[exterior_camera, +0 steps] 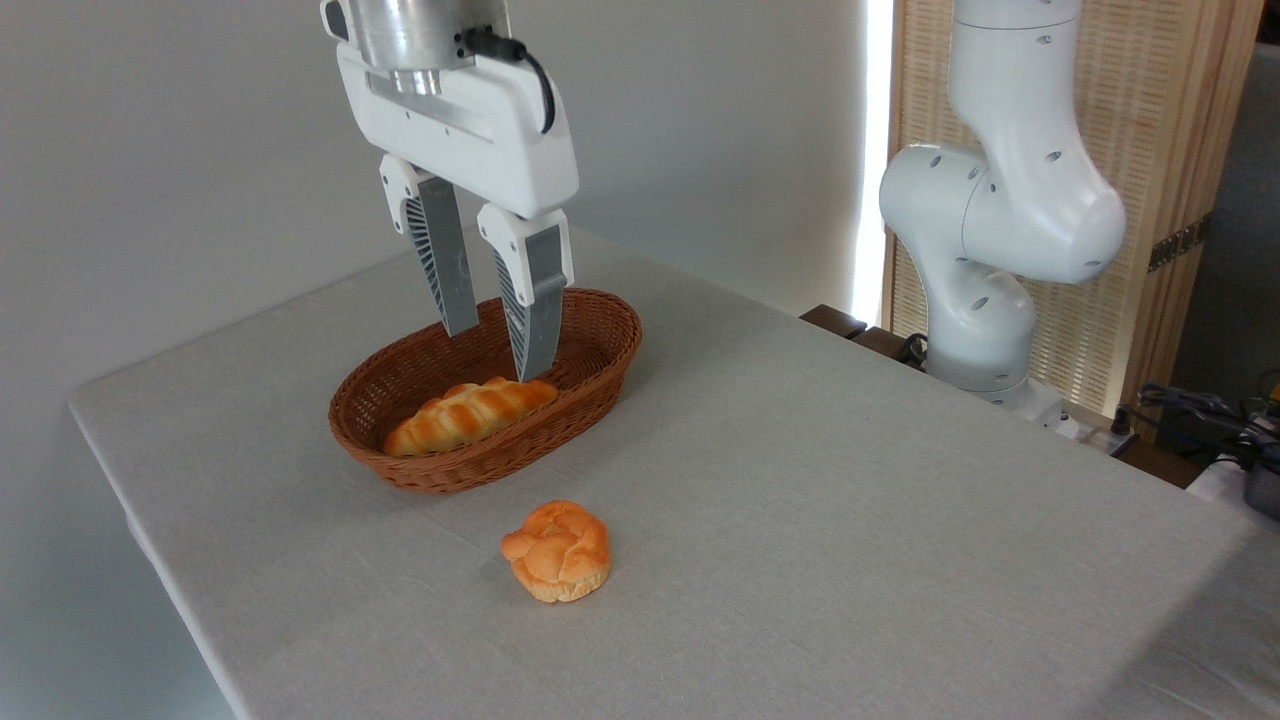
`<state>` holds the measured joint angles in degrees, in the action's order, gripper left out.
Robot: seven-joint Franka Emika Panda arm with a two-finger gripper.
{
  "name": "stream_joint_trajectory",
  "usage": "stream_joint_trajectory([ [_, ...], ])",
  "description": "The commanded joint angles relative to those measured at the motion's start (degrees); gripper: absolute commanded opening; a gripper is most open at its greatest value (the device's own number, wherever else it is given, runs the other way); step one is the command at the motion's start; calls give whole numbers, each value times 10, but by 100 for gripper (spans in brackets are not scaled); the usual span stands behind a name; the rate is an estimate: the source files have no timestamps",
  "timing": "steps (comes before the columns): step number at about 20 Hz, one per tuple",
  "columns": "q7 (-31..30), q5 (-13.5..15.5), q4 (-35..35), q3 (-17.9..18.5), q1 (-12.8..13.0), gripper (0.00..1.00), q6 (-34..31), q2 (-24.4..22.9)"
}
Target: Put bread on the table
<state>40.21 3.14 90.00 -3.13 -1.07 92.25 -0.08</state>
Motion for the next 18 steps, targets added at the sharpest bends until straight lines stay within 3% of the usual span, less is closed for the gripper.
stream_joint_trajectory([
  [1, 2, 12, -15, 17, 12, 100, -19, 3],
  [18, -2, 5, -15, 30, 24, 100, -20, 3],
])
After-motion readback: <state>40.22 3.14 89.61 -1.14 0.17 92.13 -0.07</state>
